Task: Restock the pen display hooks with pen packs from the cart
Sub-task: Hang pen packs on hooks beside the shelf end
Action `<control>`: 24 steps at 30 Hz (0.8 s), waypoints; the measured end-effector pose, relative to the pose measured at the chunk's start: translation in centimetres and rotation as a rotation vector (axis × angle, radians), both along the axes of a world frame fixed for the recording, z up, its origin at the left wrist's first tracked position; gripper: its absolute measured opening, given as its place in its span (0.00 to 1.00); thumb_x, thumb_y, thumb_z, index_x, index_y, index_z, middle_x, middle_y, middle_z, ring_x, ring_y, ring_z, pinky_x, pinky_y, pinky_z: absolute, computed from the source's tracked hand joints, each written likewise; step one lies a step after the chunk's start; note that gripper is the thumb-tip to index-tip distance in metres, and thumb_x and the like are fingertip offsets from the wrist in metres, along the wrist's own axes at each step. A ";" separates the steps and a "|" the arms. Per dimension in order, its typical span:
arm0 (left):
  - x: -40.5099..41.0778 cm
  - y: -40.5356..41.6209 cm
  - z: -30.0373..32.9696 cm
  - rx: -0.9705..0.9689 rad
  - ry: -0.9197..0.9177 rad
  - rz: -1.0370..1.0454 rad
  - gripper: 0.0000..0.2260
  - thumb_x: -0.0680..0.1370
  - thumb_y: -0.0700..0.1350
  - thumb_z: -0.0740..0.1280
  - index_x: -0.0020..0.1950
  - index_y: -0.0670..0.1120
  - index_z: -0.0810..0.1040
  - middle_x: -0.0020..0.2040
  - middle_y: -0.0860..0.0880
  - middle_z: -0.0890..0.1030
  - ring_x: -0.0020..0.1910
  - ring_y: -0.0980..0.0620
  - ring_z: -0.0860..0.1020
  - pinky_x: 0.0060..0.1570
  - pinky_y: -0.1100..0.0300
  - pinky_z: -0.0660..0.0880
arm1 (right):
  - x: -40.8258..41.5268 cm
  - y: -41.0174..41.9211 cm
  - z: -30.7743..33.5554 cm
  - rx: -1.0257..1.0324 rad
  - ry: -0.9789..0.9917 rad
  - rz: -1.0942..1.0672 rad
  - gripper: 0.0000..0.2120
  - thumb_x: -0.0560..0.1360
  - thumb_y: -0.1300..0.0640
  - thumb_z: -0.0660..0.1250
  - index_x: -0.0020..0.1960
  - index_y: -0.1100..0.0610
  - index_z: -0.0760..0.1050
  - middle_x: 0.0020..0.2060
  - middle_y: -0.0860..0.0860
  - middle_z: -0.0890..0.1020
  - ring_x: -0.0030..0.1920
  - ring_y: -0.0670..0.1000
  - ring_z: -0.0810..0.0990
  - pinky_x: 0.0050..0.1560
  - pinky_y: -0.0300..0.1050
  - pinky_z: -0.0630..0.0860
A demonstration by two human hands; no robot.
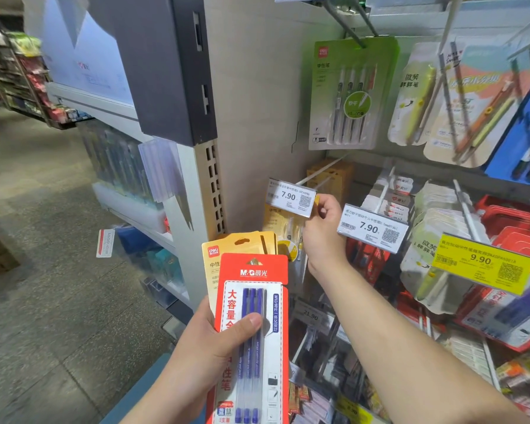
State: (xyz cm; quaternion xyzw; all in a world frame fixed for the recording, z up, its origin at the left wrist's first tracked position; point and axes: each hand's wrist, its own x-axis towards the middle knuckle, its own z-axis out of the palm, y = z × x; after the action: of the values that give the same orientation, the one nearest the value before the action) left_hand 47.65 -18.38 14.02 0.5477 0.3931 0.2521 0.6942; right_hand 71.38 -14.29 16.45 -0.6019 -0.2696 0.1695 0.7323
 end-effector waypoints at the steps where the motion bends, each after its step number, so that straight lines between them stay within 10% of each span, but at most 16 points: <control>1: 0.0 0.0 0.0 0.002 0.007 -0.001 0.32 0.65 0.55 0.80 0.66 0.50 0.74 0.53 0.46 0.88 0.51 0.43 0.87 0.57 0.43 0.80 | 0.1 0.2 -0.1 0.003 0.032 -0.001 0.04 0.80 0.56 0.70 0.50 0.47 0.78 0.49 0.48 0.84 0.53 0.52 0.83 0.57 0.58 0.81; 12: 0.4 -0.1 0.0 -0.004 0.018 -0.025 0.28 0.70 0.52 0.80 0.67 0.52 0.73 0.53 0.48 0.88 0.51 0.46 0.87 0.54 0.49 0.81 | 1.3 0.5 -0.8 -0.001 -0.013 -0.057 0.08 0.79 0.55 0.73 0.47 0.41 0.78 0.47 0.46 0.85 0.51 0.46 0.83 0.56 0.59 0.82; 16: 0.7 -0.2 -0.1 0.032 0.042 -0.075 0.37 0.63 0.58 0.81 0.67 0.51 0.72 0.54 0.49 0.88 0.51 0.47 0.87 0.54 0.51 0.80 | 1.5 -1.1 -2.4 -0.066 -0.126 -0.006 0.07 0.76 0.57 0.76 0.46 0.50 0.78 0.38 0.44 0.82 0.42 0.35 0.80 0.46 0.33 0.76; 24: 1.4 -0.1 -0.4 0.007 0.060 -0.081 0.33 0.67 0.55 0.81 0.67 0.52 0.71 0.52 0.49 0.88 0.50 0.47 0.87 0.47 0.57 0.82 | 2.1 -1.6 -4.7 -0.267 -0.216 -0.016 0.17 0.73 0.42 0.74 0.54 0.53 0.80 0.47 0.49 0.85 0.50 0.49 0.82 0.47 0.43 0.74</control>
State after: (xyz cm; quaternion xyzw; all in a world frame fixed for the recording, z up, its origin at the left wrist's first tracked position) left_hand 49.08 -18.44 13.65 0.5731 0.3904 0.2084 0.6897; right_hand 73.51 -15.94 11.75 -0.7107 -0.3172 0.1323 0.6138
